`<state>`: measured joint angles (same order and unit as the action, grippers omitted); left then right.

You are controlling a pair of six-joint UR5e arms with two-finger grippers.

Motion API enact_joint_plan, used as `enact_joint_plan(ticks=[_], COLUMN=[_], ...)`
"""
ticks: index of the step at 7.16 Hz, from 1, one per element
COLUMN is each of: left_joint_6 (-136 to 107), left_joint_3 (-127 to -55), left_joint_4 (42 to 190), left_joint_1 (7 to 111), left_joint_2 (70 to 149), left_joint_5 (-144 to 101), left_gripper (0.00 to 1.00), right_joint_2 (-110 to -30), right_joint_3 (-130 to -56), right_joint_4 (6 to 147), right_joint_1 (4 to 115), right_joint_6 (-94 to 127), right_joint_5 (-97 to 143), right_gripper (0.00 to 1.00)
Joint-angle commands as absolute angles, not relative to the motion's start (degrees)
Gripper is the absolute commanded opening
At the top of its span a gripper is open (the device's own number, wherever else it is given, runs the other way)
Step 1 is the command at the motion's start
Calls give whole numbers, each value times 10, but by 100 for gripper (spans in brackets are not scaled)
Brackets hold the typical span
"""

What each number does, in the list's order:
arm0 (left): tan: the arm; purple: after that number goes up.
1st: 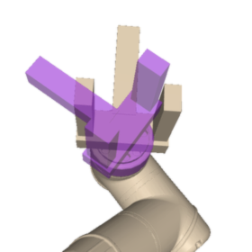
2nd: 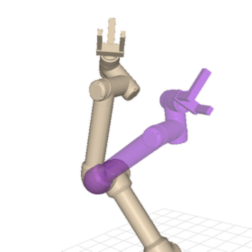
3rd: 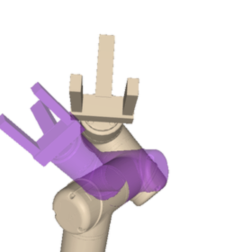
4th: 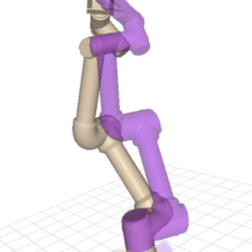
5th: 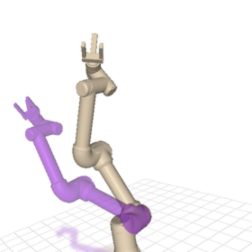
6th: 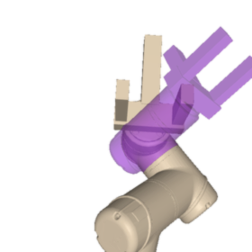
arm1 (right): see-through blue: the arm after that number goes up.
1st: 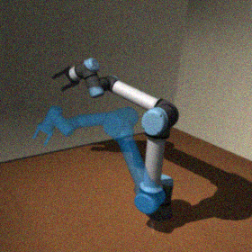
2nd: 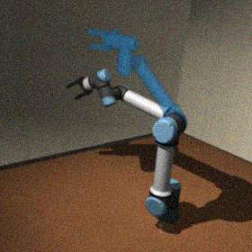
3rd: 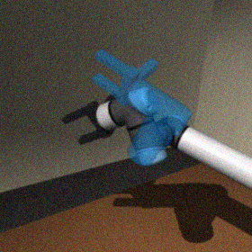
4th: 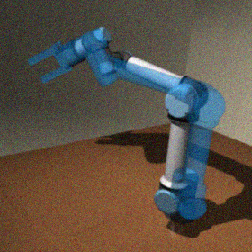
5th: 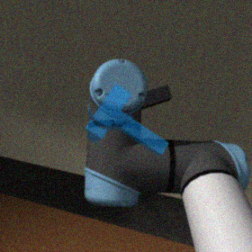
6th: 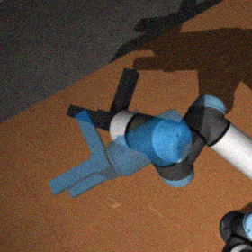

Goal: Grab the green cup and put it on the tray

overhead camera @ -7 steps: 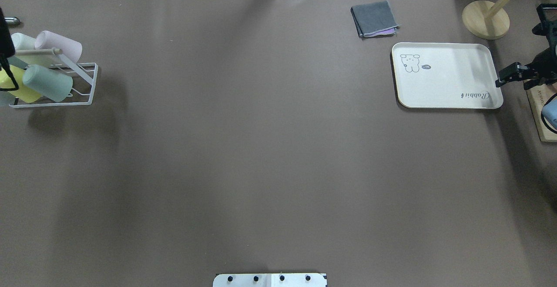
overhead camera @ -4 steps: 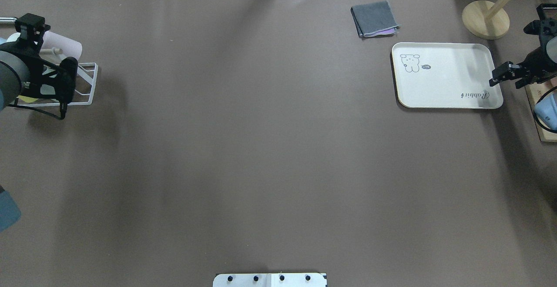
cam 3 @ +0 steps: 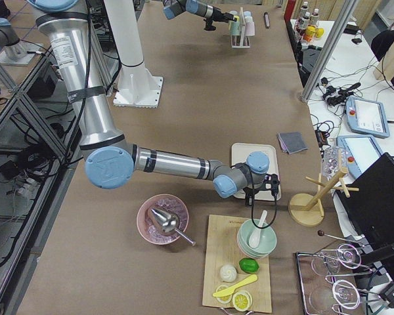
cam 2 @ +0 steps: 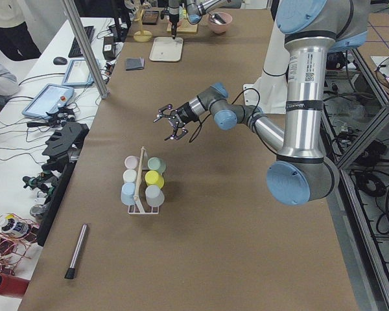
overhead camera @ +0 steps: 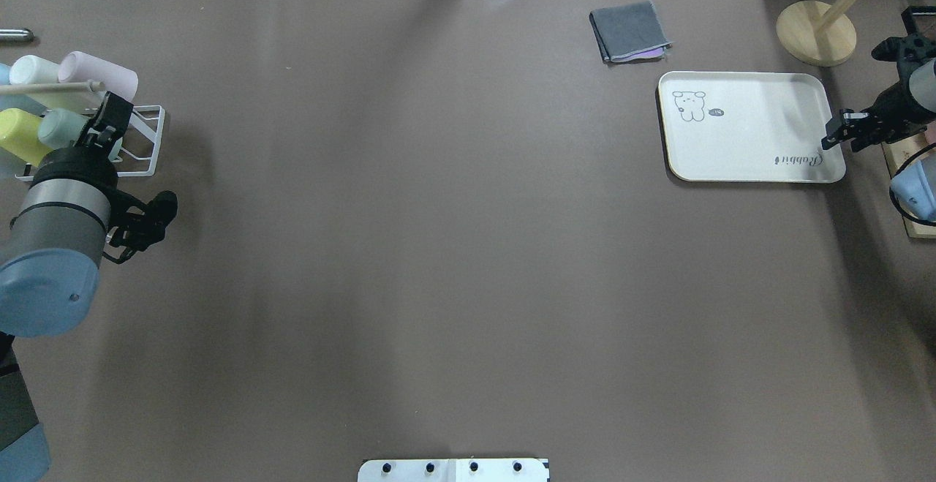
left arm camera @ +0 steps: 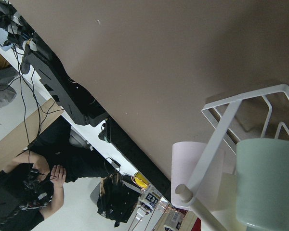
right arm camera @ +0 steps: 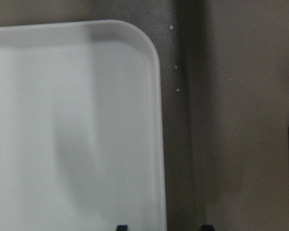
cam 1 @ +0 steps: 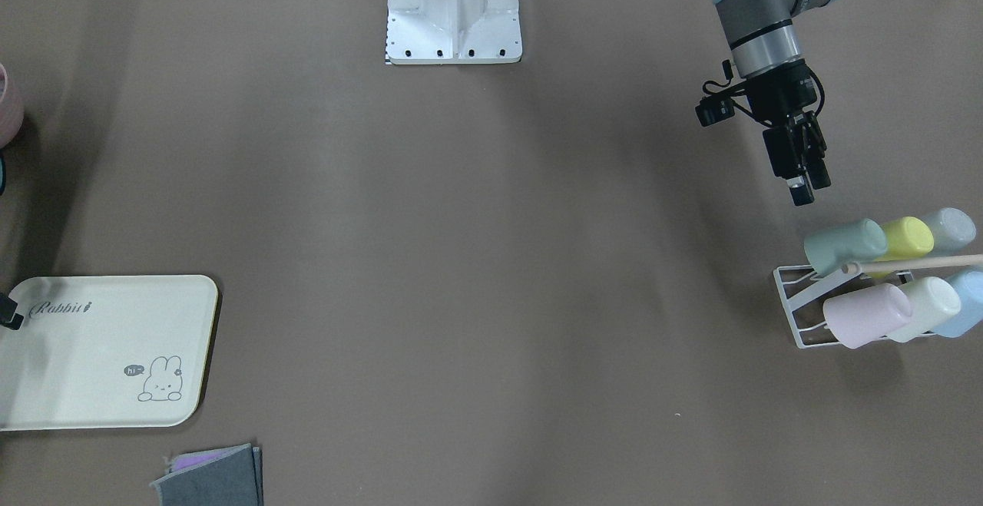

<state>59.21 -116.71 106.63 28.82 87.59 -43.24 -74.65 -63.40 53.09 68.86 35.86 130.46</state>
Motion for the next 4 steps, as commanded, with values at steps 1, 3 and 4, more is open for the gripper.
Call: enact_joint_plan(ticks=[1, 3, 4], left_joint_6=[586, 520, 505], left_joint_3=[-1166, -1163, -1157], left_joint_4=[1074, 1086, 1086], left_joint_1=[263, 232, 199], left_joint_2=[829, 782, 776], left_joint_5=[-402, -384, -346], left_gripper=[90, 86, 86], right_joint_2=[-746, -746, -746], right_joint_3=[-633, -633, -632], right_joint_4=[531, 531, 531], right_joint_1=[687, 686, 685], right_joint_6=[359, 359, 359], right_joint_5=[1303, 1303, 1303], right_gripper=[45, 45, 45])
